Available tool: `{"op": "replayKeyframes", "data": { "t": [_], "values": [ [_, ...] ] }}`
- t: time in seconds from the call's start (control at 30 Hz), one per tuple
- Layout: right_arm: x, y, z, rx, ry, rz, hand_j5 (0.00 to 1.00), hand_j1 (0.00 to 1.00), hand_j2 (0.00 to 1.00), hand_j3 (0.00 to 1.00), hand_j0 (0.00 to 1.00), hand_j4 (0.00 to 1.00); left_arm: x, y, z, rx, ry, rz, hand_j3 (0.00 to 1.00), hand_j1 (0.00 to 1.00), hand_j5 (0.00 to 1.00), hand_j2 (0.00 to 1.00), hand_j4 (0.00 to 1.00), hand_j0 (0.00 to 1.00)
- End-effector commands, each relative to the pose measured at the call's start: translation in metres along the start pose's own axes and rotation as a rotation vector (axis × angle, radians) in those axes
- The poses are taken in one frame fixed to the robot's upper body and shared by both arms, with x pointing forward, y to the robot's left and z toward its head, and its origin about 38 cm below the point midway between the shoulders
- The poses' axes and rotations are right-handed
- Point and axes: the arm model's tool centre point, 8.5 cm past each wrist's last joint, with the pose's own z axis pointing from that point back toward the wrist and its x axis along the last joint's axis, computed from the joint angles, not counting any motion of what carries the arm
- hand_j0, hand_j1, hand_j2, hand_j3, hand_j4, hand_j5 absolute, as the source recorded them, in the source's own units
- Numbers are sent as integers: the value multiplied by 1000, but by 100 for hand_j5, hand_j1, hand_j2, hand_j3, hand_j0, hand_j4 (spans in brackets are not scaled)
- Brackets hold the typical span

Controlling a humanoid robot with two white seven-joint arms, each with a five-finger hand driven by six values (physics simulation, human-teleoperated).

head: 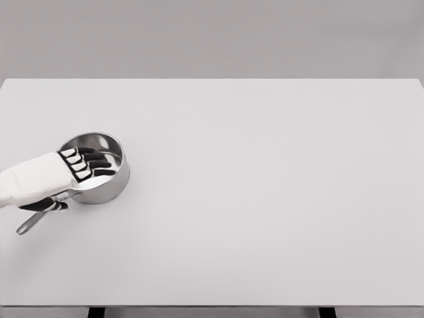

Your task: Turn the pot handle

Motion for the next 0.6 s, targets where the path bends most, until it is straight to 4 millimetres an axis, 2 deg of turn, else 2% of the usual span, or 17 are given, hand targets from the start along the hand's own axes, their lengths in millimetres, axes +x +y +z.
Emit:
{"op": "replayKeyframes", "data": {
  "t": [0.0, 0.27, 0.57],
  "values": [
    [0, 0, 0, 0, 0, 0, 100, 100, 100, 100, 100, 100, -2, 4, 2, 12, 3, 6, 100, 100, 100, 100, 100, 100],
    [0, 0, 0, 0, 0, 0, 100, 100, 100, 100, 100, 100, -3, 15, 6, 68, -7, 76, 100, 100, 100, 100, 100, 100],
    [0, 0, 0, 0, 0, 0, 100, 100, 100, 100, 100, 100, 5, -5, 8, 65, -16, 162, 100, 100, 100, 100, 100, 100]
  ]
}}
